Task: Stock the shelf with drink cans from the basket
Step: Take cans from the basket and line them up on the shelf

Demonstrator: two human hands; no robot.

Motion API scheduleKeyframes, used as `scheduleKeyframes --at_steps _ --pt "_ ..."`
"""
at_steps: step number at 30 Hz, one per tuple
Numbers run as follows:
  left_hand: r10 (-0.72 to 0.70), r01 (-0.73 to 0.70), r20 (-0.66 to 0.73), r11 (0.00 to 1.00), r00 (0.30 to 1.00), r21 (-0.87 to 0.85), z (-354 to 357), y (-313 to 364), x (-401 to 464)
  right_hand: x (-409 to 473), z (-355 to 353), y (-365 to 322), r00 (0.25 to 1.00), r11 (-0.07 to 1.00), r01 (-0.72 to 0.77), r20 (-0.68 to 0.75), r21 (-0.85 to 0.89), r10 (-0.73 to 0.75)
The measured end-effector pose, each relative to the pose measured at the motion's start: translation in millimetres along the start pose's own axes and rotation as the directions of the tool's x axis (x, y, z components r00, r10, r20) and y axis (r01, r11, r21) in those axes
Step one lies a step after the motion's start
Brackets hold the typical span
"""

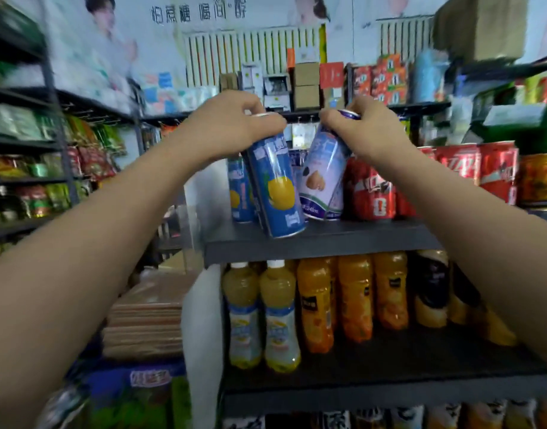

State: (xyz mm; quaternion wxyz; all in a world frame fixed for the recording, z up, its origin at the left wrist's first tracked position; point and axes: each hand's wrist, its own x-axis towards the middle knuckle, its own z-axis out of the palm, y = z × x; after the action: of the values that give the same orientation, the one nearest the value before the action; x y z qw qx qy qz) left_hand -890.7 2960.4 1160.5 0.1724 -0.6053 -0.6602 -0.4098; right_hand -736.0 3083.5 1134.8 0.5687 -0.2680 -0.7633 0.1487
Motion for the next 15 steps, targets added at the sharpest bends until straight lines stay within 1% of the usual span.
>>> scheduleKeyframes --at_steps 2,5,8,10,12,15 --pt "-0.023 0.024 -0.034 0.999 0.999 0.027 -9.6 -9.5 11.2 9.0 13.7 -11.6 0.999 0.999 0.034 0.031 -0.039 -0.033" --pt "-0.028 0.039 -0.056 0.979 0.998 0.2 -14.9 -29.5 22.7 16.1 40.1 -26.6 0.99 0.988 0.089 0.118 -0.127 -0.074" --pt "-0.057 0.057 -0.01 0.941 0.998 0.335 -6.7 -57.9 28.6 17.4 69.1 -30.9 0.971 0.969 0.136 0.221 -0.207 -0.089" --pt "-0.073 0.063 0.014 0.927 0.997 0.37 4.3 -77.1 28.6 14.5 87.3 -29.4 0.957 0.959 0.15 0.28 -0.24 -0.08" --pt "-0.082 0.071 0.018 0.944 0.997 0.323 13.4 -91.3 28.2 13.2 100.5 -26.7 0.949 0.951 0.156 0.306 -0.266 -0.07" --pt "-0.165 0.159 0.044 0.98 0.985 0.119 19.9 -100.6 26.8 20.6 108.1 -25.8 0.937 0.93 0.2 0.336 -0.307 -0.091"
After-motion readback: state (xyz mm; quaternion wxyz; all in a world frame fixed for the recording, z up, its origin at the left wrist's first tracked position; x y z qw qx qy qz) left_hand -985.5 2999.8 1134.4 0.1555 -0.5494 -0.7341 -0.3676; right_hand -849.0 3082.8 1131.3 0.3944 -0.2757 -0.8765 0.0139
